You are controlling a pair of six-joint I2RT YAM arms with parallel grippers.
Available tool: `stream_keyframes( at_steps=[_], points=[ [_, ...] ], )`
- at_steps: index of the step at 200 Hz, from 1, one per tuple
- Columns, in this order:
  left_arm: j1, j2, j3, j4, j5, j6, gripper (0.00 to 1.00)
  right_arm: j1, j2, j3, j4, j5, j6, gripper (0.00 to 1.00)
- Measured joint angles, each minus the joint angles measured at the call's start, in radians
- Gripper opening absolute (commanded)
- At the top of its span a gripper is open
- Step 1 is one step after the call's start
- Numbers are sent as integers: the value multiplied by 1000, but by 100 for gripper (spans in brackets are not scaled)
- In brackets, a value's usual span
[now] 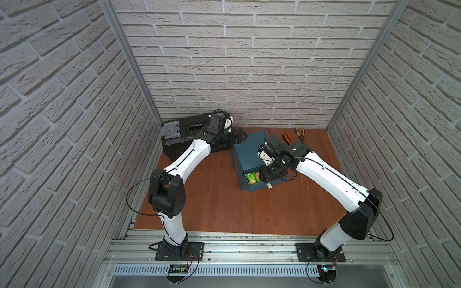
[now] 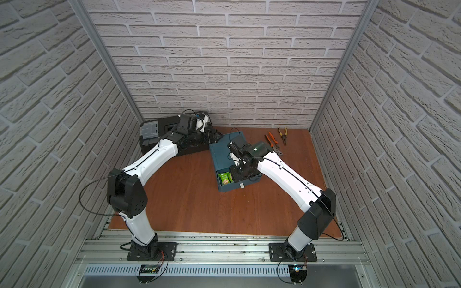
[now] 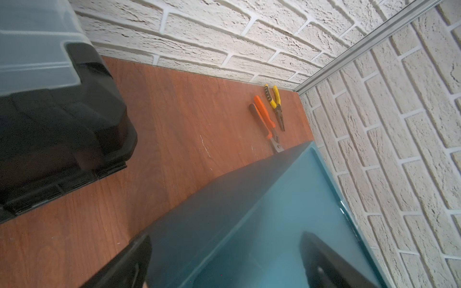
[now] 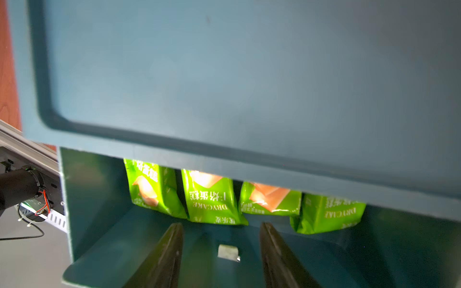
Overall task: Take the cookies out of the drawer
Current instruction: Open the drawer in the storage box.
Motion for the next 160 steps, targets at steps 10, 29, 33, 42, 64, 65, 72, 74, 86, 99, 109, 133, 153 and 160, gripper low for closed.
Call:
stream_keyframes(
  at_steps=[10,29,33,42,64,65,72,74,86,99,109,133,153,160],
  points=[
    [0,12,16,-5,6,-4,98,0,-4,-4,-4,-2,0,54],
    [2,37,50,-11,14,-8,98,0,-11,-11,-9,-3,0,54],
    [2,42,56,-11,16,-9,98,0,-12,-12,-9,-3,0,54],
    [1,52,69,-13,21,-11,99,0,-13,-12,-11,-5,0,54],
    [2,71,92,-21,29,-12,99,0,-14,-12,-21,-13,0,55],
    [2,71,93,-21,29,-13,99,0,-14,-12,-21,-13,0,55],
    [1,75,100,-24,31,-13,98,0,-14,-12,-23,-15,0,55],
    [2,76,101,-25,31,-13,99,0,-14,-12,-23,-16,0,55],
    [2,77,102,-27,32,-12,99,0,-14,-8,-27,-21,0,56],
    [2,77,102,-30,32,-12,99,0,-14,8,-33,-32,5,56],
    [2,77,102,-34,32,-12,99,0,-15,24,-27,-47,14,56],
    [8,77,102,-41,32,-12,98,0,-34,31,27,-92,44,56],
    [16,77,102,-42,33,-12,99,1,-42,25,70,-120,65,56],
    [18,77,102,-42,34,-12,98,1,-42,19,81,-128,68,55]
  ],
)
